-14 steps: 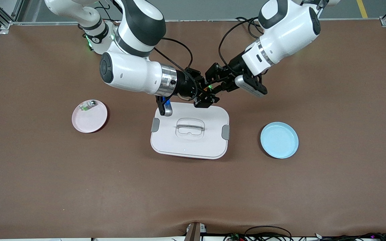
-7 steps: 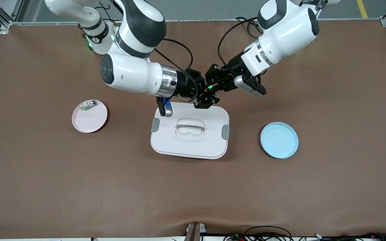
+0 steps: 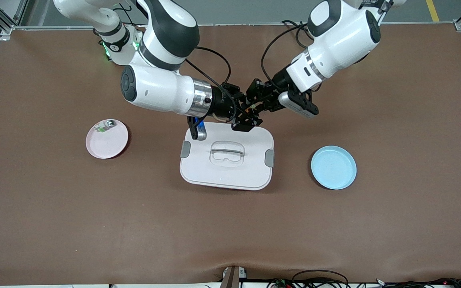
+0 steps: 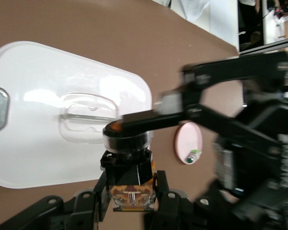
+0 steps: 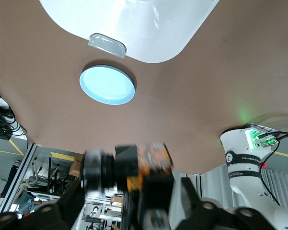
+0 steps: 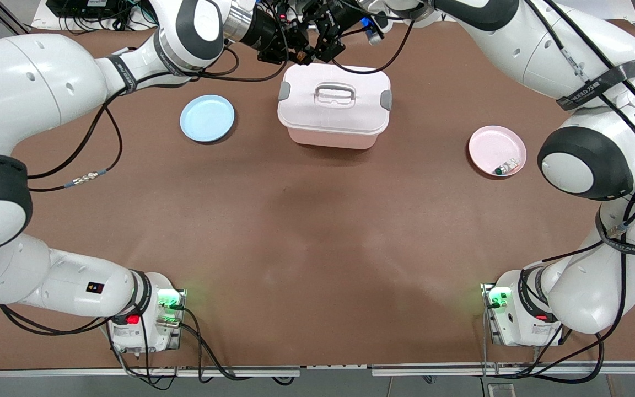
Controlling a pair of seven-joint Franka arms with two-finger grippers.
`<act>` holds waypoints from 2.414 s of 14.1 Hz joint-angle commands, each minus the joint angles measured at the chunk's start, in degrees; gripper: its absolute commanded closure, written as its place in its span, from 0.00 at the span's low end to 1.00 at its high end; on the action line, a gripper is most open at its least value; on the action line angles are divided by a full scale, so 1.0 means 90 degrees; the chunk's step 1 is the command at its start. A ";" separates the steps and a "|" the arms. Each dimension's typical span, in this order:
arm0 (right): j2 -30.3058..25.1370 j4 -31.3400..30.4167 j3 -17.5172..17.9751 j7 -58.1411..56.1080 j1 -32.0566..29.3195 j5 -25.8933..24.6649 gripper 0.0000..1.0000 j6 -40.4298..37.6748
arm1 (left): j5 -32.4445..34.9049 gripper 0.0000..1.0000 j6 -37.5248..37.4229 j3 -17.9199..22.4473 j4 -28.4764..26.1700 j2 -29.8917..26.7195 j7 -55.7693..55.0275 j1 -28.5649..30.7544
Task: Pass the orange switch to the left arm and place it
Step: 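Open the right gripper and pull it back while the left gripper holds, then carry the switch with the left gripper down onto the blue plate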
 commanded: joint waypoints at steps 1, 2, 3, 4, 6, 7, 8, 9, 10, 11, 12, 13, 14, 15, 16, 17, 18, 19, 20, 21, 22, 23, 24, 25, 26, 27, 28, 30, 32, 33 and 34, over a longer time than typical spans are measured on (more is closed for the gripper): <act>0.0034 0.0181 -0.0057 0.0050 0.0012 0.0082 0.00 -0.0117 | 0.0414 1.00 0.0076 -0.0008 0.0029 0.0076 0.0062 0.0196; 0.0025 0.0181 -0.0057 0.0040 -0.0007 0.0082 0.00 -0.0127 | 0.0599 1.00 0.0066 -0.0008 0.0029 0.0076 0.0072 0.0265; 0.0015 0.0181 -0.0057 0.0040 -0.0036 0.0082 0.00 -0.0146 | 0.0756 1.00 0.0057 -0.0008 0.0039 0.0095 0.0082 0.0285; 0.0015 0.0181 -0.0067 0.0021 -0.0056 0.0053 0.00 -0.0147 | 0.0873 1.00 0.0057 0.0002 0.0058 0.0134 0.0082 0.0324; -0.0073 0.0133 -0.0096 -0.0009 -0.0114 -0.0016 0.00 -0.0215 | 0.1108 1.00 0.0047 -0.0008 0.0098 0.0202 0.0092 0.0431; -0.0170 0.0132 -0.0106 -0.0067 -0.0182 -0.0122 0.00 -0.0457 | 0.1196 1.00 0.0047 -0.0008 0.0098 0.0222 0.0092 0.0431; -0.0258 0.0132 -0.0106 -0.0241 -0.0280 -0.0413 0.00 -0.0788 | 0.1303 1.00 0.0037 0.0002 0.0098 0.0241 0.0092 0.0480; -0.0375 0.0132 -0.0106 -0.0427 -0.0416 -0.0658 0.00 -0.1091 | 0.1430 1.00 0.0037 -0.0008 0.0098 0.0280 0.0092 0.0548; -0.0453 0.0103 -0.0106 -0.0574 -0.0524 -0.0815 0.00 -0.1394 | 0.1566 1.00 0.0037 0.0002 0.0098 0.0310 0.0092 0.0558; -0.0570 0.0064 -0.0106 -0.0846 -0.0660 -0.0962 0.00 -0.1658 | 0.1655 1.00 0.0027 0.0002 0.0098 0.0349 0.0092 0.0597; -0.0716 -0.0043 -0.0106 -0.1177 -0.0777 -0.1098 0.00 -0.1912 | 0.1772 1.00 0.0027 0.0002 0.0098 0.0359 0.0092 0.0617; -0.0921 -0.0247 -0.0106 -0.1538 -0.0904 -0.1196 0.00 -0.2030 | 0.1976 1.00 0.0027 0.0002 0.0088 0.0407 0.0092 0.0685; -0.1184 -0.0568 -0.0106 -0.2054 -0.1041 -0.1342 0.00 -0.2109 | 0.2249 1.00 0.0018 0.0002 0.0088 0.0427 0.0101 0.0734; -0.1447 -0.0890 -0.0106 -0.2591 -0.1129 -0.1460 0.00 -0.2119 | 0.2551 1.00 -0.0060 0.0002 0.0088 0.0456 0.0101 0.0782; -0.1701 -0.1232 -0.0116 -0.3090 -0.1237 -0.1567 0.00 -0.2119 | 0.2902 1.00 -0.0273 0.0002 0.0127 0.0466 0.0111 0.0831; -0.1926 -0.1516 -0.0116 -0.3491 -0.1363 -0.1704 0.00 -0.2119 | 0.3283 1.00 -0.0508 0.0002 0.0224 0.0495 0.0111 0.0919; -0.2103 -0.1750 -0.0116 -0.3891 -0.1461 -0.1879 0.00 -0.2129 | 0.3615 1.00 -0.0713 0.0002 0.0292 0.0515 0.0111 0.0987; -0.2278 -0.1965 -0.0116 -0.4244 -0.1511 -0.2123 0.00 -0.2129 | 0.3889 1.00 -0.0899 0.0011 0.0351 0.0563 0.0111 0.1017; -0.2415 -0.2113 -0.0116 -0.4605 -0.1521 -0.2493 0.00 -0.2129 | 0.4201 1.00 -0.1055 0.0011 0.0361 0.0583 0.0121 0.1056; -0.2494 -0.2153 -0.0106 -0.4918 -0.1521 -0.3028 0.00 -0.2206 | 0.4562 1.00 -0.1115 0.0002 0.0361 0.0612 0.0218 0.1153; -0.2524 -0.2153 -0.0106 -0.5163 -0.1521 -0.3555 0.00 -0.2352 | 0.4875 1.00 -0.1193 0.0011 0.0361 0.0651 0.0373 0.1202; -0.2573 -0.2153 -0.0106 -0.5387 -0.1530 -0.3899 0.00 -0.2421 | 0.5062 1.00 -0.1280 0.0011 0.0371 0.0700 0.0549 0.1290; -0.2631 -0.2163 -0.0116 -0.5709 -0.1598 -0.4067 0.00 -0.2528 | 0.5209 1.00 -0.1359 0.0011 0.0361 0.0749 0.0754 0.1358; -0.2661 -0.2153 -0.0106 -0.6041 -0.1783 -0.4175 0.00 -0.2636 | 0.5384 1.00 -0.1437 0.0011 0.0361 0.0827 0.1017 0.1407; -0.2729 -0.2163 -0.0106 -0.6402 -0.1920 -0.4282 0.00 -0.2714 | 0.5570 1.00 -0.1476 0.0021 0.0361 0.0895 0.1280 0.1514; -0.2778 -0.2163 -0.0116 -0.6782 -0.2066 -0.4438 0.00 -0.2802 | 0.5852 1.00 -0.1486 0.0012 0.0361 0.1031 0.1650 0.1602; -0.2836 -0.2163 -0.0116 -0.7124 -0.2242 -0.4623 0.00 -0.2909 | 0.6145 1.00 -0.1506 0.0011 0.0352 0.1129 0.2118 0.1642; -0.3031 -0.2153 -0.0106 -0.7652 -0.2583 -0.4917 0.00 -0.3192 | 0.6401 1.00 -0.1622 0.0011 0.0313 0.1315 0.3104 0.1924; -0.3197 -0.2153 -0.0116 -0.8413 -0.3032 -0.5016 0.00 -0.3378 | 0.6440 1.00 -0.1730 0.0021 0.0303 0.1403 0.4275 0.1984; -0.3237 -0.2143 -0.0106 -0.8659 -0.3247 -0.5016 0.00 -0.3427 | 0.6479 1.00 -0.1750 0.0021 0.0274 0.1471 0.4813 0.2158; -0.3256 -0.2124 -0.0116 -0.8922 -0.3462 -0.5025 0.00 -0.3467 | 0.6683 1.00 -0.1750 0.0021 0.0264 0.1588 0.5321 0.2295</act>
